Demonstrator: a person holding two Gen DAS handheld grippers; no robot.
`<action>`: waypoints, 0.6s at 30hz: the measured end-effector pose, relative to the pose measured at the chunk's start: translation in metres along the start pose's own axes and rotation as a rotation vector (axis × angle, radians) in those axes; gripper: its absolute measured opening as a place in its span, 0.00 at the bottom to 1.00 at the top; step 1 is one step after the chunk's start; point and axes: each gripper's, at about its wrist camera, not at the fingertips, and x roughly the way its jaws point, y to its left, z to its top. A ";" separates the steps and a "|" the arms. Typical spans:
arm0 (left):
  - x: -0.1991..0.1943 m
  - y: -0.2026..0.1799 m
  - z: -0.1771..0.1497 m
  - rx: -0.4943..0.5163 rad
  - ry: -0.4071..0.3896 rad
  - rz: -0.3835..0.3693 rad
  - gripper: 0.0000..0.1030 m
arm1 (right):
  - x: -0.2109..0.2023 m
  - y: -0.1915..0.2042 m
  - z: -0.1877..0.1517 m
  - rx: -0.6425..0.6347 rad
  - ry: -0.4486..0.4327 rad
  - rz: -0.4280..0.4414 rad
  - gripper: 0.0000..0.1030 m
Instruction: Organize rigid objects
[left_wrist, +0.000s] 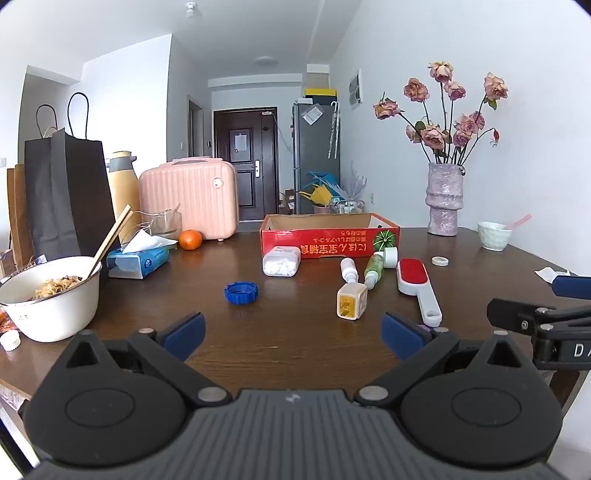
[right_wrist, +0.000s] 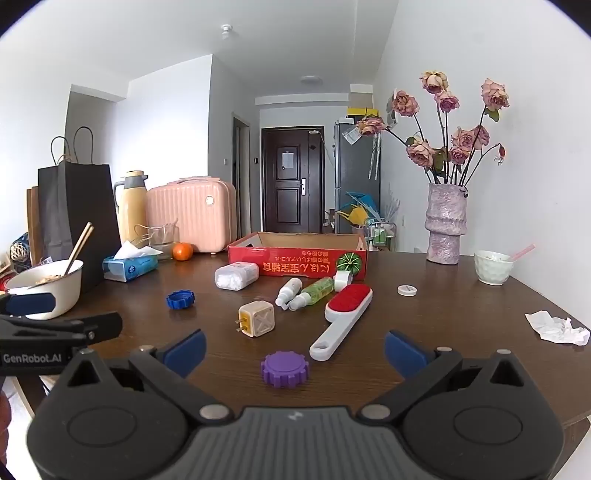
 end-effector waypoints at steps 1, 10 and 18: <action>0.000 0.000 0.000 0.003 0.001 -0.002 1.00 | 0.000 0.000 0.000 -0.001 0.001 0.001 1.00; -0.003 0.001 0.000 0.009 0.013 0.014 1.00 | 0.001 -0.002 0.001 0.004 0.008 -0.004 1.00; -0.001 0.000 -0.004 -0.001 0.015 0.018 1.00 | -0.002 -0.005 0.002 0.002 0.009 -0.006 1.00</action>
